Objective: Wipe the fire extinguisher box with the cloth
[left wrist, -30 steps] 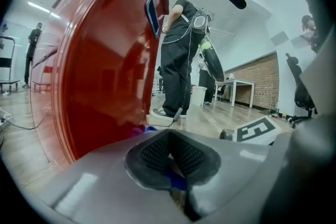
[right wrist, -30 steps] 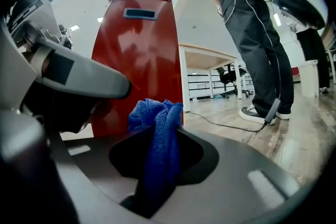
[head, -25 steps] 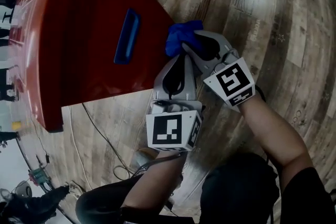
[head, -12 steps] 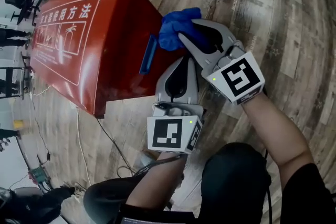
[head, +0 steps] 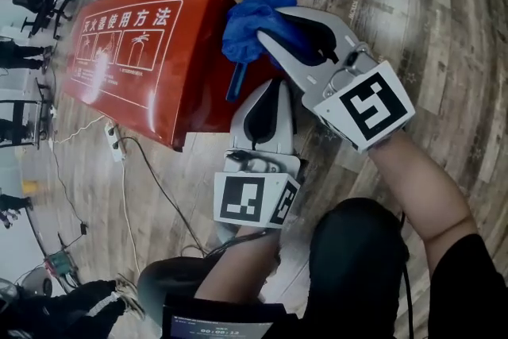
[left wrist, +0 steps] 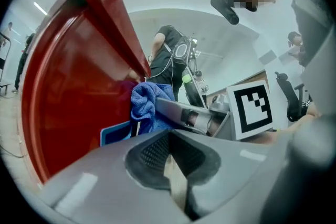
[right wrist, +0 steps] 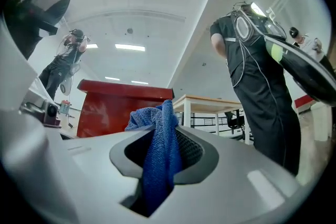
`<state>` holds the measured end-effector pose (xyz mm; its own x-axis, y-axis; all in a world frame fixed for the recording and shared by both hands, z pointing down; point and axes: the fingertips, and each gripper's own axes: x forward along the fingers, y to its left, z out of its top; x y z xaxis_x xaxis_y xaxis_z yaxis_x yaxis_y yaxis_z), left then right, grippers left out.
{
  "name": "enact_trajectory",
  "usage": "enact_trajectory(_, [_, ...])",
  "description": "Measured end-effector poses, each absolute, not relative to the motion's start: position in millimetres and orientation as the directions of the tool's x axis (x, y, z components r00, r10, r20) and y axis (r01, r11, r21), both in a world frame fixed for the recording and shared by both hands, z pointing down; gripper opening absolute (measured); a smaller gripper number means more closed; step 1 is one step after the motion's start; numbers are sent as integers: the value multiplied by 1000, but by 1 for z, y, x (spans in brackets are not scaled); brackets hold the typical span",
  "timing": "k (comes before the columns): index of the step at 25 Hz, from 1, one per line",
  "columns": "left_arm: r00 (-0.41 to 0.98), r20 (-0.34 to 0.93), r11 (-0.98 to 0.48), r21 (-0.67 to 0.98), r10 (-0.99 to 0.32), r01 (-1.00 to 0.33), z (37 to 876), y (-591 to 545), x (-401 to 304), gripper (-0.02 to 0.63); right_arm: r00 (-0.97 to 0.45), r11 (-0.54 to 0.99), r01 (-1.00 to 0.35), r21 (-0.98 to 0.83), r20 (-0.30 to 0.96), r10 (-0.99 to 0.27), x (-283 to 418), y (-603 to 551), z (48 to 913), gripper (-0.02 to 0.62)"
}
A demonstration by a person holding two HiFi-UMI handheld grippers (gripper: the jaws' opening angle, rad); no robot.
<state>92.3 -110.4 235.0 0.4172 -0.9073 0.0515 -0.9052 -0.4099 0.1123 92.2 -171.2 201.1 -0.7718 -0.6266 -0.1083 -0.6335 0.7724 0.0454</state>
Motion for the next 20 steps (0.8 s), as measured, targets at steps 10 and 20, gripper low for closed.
enact_trajectory(10, [402, 67, -391, 128, -913, -911, 243, -123, 88, 0, -775, 777, -629, 32, -104, -623, 90, -176, 199, 114])
enact_trajectory(20, [425, 227, -397, 159, -876, -904, 378, -122, 103, 0, -783, 784, -620, -5, 64, -619, 95, -180, 366, 112])
